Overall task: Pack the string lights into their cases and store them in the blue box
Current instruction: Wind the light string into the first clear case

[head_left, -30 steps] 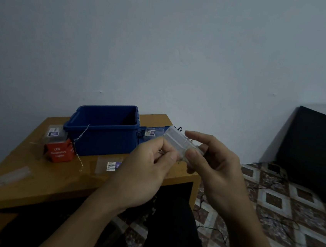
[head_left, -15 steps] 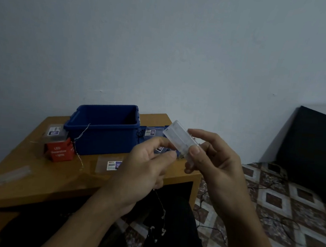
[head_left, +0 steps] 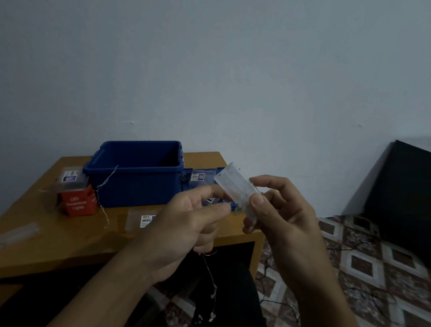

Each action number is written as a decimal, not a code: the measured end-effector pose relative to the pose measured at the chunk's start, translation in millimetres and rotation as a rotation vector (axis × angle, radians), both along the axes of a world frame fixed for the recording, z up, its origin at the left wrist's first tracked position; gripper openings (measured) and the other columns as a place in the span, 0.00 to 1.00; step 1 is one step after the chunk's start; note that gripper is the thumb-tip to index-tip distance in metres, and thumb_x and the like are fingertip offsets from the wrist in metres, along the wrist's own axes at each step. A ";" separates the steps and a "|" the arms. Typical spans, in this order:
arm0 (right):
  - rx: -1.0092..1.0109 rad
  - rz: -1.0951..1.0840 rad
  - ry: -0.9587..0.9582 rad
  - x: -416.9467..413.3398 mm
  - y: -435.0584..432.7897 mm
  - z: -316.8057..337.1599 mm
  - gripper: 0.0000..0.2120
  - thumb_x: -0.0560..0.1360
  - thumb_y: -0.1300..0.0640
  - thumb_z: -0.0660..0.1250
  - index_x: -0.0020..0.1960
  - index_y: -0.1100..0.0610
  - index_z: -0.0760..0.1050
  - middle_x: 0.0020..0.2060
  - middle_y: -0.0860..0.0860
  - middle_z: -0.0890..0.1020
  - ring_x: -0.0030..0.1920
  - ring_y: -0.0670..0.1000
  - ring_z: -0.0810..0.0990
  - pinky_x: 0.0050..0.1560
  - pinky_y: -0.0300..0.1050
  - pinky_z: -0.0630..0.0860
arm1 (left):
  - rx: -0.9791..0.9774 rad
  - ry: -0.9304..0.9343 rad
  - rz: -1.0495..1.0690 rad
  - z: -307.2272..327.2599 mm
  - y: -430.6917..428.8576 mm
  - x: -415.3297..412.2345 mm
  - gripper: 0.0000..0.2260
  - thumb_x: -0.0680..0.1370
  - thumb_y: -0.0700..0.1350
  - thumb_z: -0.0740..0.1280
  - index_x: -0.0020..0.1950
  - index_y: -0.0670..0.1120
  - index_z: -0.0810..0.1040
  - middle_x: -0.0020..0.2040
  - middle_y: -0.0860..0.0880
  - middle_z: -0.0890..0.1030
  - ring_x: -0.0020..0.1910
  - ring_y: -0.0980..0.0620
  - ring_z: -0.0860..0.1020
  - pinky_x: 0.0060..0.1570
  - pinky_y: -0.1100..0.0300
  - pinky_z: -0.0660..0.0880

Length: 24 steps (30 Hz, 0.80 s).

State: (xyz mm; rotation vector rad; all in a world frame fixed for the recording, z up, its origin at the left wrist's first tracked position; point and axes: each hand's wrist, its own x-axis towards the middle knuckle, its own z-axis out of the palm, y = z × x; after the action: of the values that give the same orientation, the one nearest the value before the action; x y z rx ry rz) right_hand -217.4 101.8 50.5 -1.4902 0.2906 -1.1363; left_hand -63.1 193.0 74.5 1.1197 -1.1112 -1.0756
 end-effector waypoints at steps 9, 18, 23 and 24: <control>0.106 0.011 -0.049 -3.5 -3.5 0.2 0.09 0.76 0.55 0.70 0.55 0.53 0.82 0.43 0.60 0.76 0.38 0.56 0.75 0.40 0.49 0.76 | 0.049 -0.153 0.105 -6.4 1.0 2.3 0.08 0.81 0.43 0.66 0.59 0.49 0.80 0.34 0.48 0.76 0.31 0.53 0.72 0.33 0.62 0.71; 0.147 0.112 -0.059 -8.5 -1.2 5.9 0.09 0.76 0.56 0.72 0.55 0.56 0.81 0.44 0.58 0.78 0.37 0.53 0.75 0.37 0.45 0.77 | 0.104 -0.432 0.114 -12.3 -7.1 8.1 0.13 0.82 0.50 0.64 0.45 0.44 0.81 0.34 0.50 0.80 0.35 0.53 0.80 0.46 0.52 0.77; 0.207 0.335 -0.079 -12.7 -4.8 3.6 0.14 0.71 0.55 0.74 0.55 0.57 0.81 0.44 0.56 0.79 0.36 0.52 0.76 0.36 0.44 0.76 | 0.110 -0.296 0.017 -14.6 -11.4 11.5 0.19 0.73 0.58 0.69 0.42 0.41 0.79 0.35 0.45 0.78 0.25 0.53 0.70 0.35 0.55 0.75; 0.211 0.376 -0.074 -13.6 -5.5 3.4 0.15 0.71 0.55 0.75 0.56 0.58 0.81 0.45 0.56 0.79 0.36 0.52 0.76 0.36 0.44 0.77 | 0.113 -0.266 -0.011 -13.4 -11.3 11.9 0.18 0.71 0.58 0.70 0.40 0.42 0.79 0.34 0.45 0.77 0.24 0.53 0.70 0.34 0.56 0.74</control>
State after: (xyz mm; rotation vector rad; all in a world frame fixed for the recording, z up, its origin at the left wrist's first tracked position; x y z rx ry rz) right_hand -231.0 96.3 53.9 -1.2488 0.0706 -0.8286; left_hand -51.1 181.7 61.1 1.3773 -1.2777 -1.0280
